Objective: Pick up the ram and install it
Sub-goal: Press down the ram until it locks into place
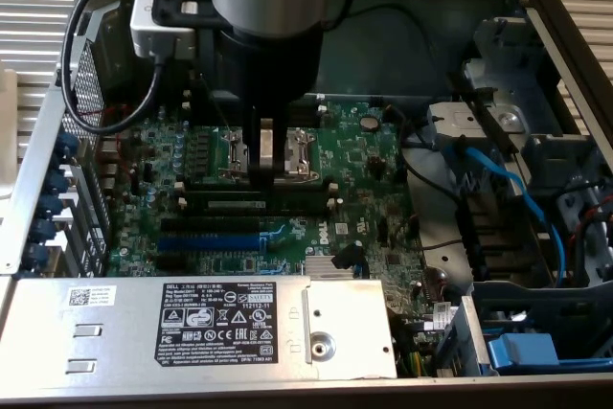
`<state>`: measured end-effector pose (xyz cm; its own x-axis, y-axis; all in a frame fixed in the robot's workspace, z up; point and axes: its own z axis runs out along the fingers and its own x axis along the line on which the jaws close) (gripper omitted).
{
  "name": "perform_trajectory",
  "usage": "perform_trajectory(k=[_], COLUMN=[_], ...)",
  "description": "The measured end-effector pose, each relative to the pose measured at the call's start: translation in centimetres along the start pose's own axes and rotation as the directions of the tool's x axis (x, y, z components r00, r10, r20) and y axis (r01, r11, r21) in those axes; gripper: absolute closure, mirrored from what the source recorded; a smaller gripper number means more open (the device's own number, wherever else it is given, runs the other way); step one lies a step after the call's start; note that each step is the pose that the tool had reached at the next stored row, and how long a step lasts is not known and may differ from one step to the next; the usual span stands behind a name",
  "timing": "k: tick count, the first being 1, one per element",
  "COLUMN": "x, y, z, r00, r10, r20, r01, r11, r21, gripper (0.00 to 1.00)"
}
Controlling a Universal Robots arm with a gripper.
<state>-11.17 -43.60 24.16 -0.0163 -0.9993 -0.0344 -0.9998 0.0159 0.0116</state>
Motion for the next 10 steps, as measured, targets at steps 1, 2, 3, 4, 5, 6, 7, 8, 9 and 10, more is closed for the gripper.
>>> perform_trajectory(k=[1, 2, 3, 4, 5, 6, 7, 8, 9, 10], x=[-0.01, -0.01, -0.02, -0.02, -0.02, -0.02, -0.02, -0.02, -0.02, -0.02], y=[0.00, 0.00, 0.00, 0.01, 0.00, 0.00, 0.00, 0.00, 0.00, 0.00], z=[-0.15, -0.30, -0.42, -0.50, -0.53, -0.52, -0.52, -0.53, -0.53, -0.53], r00=[1.0000, 1.0000, 1.0000, 1.0000, 1.0000, 1.0000, 1.0000, 1.0000, 1.0000, 1.0000], r10=[0.000, 0.000, 0.000, 0.000, 0.000, 0.000, 0.000, 0.000, 0.000, 0.000], r20=[0.0001, 0.0001, 0.0000, 0.0000, 0.0001, 0.0001, 0.0002, 0.0001, 0.0001, 0.0000], r01=[0.000, 0.000, 0.000, 0.000, 0.000, 0.000, 0.000, 0.000, 0.000, 0.000], r11=[1.0000, 1.0000, 1.0000, 1.0000, 1.0000, 1.0000, 1.0000, 1.0000, 1.0000, 1.0000], r21=[0.0001, 0.0001, 0.0000, 0.0000, 0.0001, 0.0001, 0.0001, 0.0001, 0.0001, 0.0001], gripper=[0.90, 0.90, 0.90, 0.90, 0.90, 0.90, 0.90, 0.90, 0.90, 0.90])
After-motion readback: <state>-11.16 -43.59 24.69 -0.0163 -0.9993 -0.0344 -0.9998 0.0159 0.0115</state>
